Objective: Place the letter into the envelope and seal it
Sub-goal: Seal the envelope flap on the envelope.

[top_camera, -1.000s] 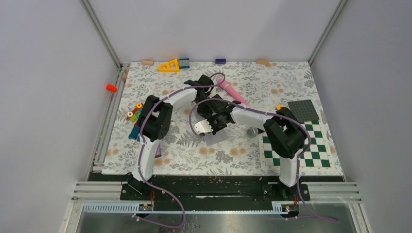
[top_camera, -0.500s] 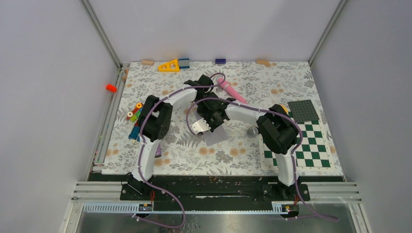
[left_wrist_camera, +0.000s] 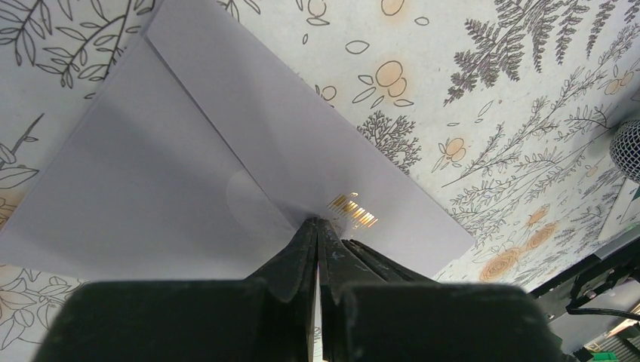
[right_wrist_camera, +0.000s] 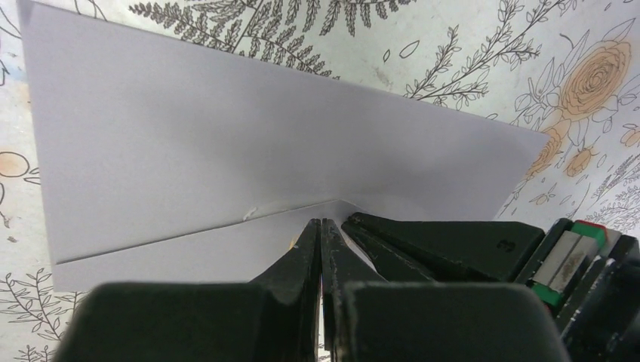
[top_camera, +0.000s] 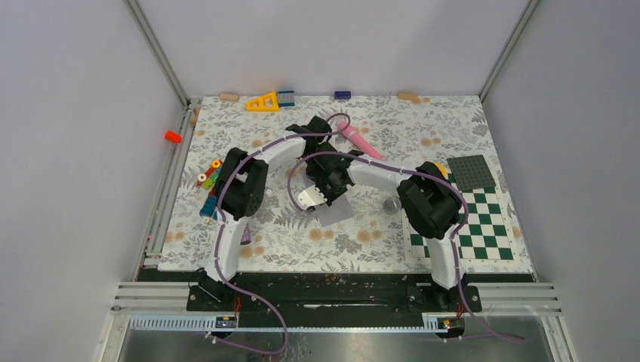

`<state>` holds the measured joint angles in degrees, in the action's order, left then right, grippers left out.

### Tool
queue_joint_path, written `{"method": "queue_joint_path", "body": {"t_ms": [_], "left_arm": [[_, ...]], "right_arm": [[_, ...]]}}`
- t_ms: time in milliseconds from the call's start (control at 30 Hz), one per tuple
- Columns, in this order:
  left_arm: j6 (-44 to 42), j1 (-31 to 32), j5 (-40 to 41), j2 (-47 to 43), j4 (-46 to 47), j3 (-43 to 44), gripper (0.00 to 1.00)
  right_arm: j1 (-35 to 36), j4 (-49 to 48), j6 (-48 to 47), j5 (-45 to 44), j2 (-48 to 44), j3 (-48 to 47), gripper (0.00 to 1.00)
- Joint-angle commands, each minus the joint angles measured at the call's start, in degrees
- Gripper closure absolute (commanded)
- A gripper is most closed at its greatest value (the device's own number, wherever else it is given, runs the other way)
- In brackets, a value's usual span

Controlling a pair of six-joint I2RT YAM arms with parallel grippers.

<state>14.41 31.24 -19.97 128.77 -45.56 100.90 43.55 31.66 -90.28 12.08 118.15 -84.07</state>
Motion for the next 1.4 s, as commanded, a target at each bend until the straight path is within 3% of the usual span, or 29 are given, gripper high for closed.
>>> {"method": "queue_joint_path", "body": {"t_ms": [0,367,600,1367], "left_arm": [[-0.8,0.6,2.3,1.8,-1.3,-1.2,1.0],[-0.4,0.3,2.1,0.7,-0.3,-2.4,1.0],[-0.4,0.2,2.7,0.1,0.1,-2.7,1.0],[-0.5,0.2,4.0,-0.5,0.2,-3.0,1.0]], "right_arm": [[2.3,-1.9,-1.4,1.5,0.6,1.2,1.0],[3.3,-14.4,0.4,-2.8,-1.3,10.4,1.0],[3.9,-16.9,1.2,-2.9,-2.5,13.5,1.0],[4.0,-10.6,-1.6,-1.3,-11.2,20.9,1.0]]}}
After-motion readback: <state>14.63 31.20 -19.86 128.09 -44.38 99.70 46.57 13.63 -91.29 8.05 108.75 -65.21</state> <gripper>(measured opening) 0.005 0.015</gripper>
